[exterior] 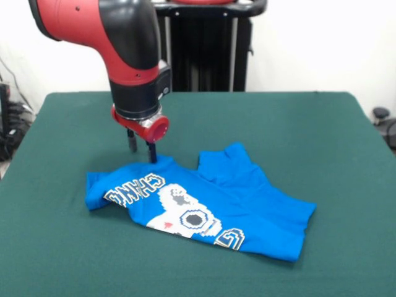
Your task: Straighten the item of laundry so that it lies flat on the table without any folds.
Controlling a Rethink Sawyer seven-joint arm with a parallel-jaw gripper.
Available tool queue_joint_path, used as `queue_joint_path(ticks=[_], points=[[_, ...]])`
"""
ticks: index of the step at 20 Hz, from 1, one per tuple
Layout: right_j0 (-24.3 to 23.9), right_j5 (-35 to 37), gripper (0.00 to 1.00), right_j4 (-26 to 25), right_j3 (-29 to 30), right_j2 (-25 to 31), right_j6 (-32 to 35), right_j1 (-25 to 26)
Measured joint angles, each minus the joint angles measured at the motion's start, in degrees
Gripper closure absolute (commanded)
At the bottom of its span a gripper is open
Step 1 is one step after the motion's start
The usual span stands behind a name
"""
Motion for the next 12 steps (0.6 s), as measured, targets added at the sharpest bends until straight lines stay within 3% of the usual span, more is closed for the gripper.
queue_joint_path(ticks=[12], points=[[-1.2, 4.6, 0.0, 0.0, 0.0, 0.2, 0.0, -1.7]])
